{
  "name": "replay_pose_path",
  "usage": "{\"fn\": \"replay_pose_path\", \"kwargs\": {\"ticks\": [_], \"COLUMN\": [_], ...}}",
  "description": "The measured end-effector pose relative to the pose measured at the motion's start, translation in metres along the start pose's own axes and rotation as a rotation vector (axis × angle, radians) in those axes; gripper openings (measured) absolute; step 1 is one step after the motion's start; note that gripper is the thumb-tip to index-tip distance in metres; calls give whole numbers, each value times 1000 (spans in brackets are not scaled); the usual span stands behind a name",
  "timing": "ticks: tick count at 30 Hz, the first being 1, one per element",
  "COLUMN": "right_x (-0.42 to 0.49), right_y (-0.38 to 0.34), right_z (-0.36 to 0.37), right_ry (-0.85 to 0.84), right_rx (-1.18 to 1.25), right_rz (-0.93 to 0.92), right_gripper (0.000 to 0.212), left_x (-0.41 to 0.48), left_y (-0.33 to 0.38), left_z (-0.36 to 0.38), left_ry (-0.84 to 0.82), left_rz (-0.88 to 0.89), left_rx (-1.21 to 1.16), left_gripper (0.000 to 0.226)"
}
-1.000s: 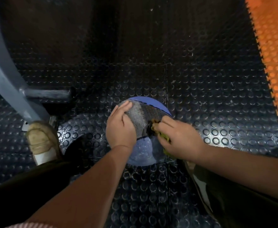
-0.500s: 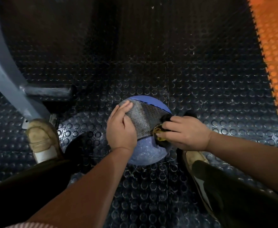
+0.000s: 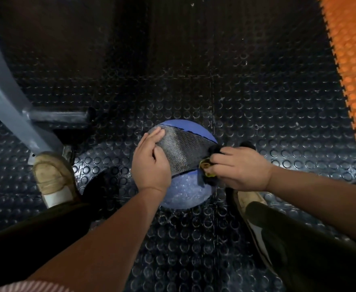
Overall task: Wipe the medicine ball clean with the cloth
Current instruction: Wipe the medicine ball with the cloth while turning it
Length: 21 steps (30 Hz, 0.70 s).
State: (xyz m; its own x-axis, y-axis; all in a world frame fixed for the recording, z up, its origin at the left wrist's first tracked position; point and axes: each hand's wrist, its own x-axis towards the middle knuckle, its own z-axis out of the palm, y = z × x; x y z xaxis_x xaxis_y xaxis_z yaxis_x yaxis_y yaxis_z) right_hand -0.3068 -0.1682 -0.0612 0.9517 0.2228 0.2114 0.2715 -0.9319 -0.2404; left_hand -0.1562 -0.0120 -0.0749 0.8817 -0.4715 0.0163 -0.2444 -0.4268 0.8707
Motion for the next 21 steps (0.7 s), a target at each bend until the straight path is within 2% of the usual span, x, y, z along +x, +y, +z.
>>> {"fn": "replay_pose_path", "kwargs": {"ticks": [4, 8, 13, 15, 17, 19, 20, 21], "right_x": [22, 50, 3, -20, -32, -33, -33, -29], "right_y": [-16, -29, -4, 3, 12, 26, 32, 35], "right_z": [-2, -1, 6, 12, 16, 11, 9, 6], "right_ry": [2, -6, 24, -46, -189, -292, -297, -223], "right_rx": [-57, -119, -17, 18, 1, -45, -41, 47], "right_rz": [-9, -33, 23, 85, 117, 270, 414, 584], "right_gripper": [20, 17, 16, 17, 19, 23, 25, 25], "left_x": [-1, 5, -3, -8, -11, -13, -14, -14], "left_y": [4, 5, 0, 0, -1, 0, 1, 2], "left_z": [4, 3, 2, 3, 5, 6, 7, 6], "left_ry": [10, 15, -18, -6, 11, 26, 32, 38], "left_rz": [39, 39, 57, 95, 130, 150, 148, 142], "left_rx": [103, 84, 44, 61, 94, 115, 114, 109], "left_gripper": [50, 53, 47, 50, 51, 51, 51, 51]}}
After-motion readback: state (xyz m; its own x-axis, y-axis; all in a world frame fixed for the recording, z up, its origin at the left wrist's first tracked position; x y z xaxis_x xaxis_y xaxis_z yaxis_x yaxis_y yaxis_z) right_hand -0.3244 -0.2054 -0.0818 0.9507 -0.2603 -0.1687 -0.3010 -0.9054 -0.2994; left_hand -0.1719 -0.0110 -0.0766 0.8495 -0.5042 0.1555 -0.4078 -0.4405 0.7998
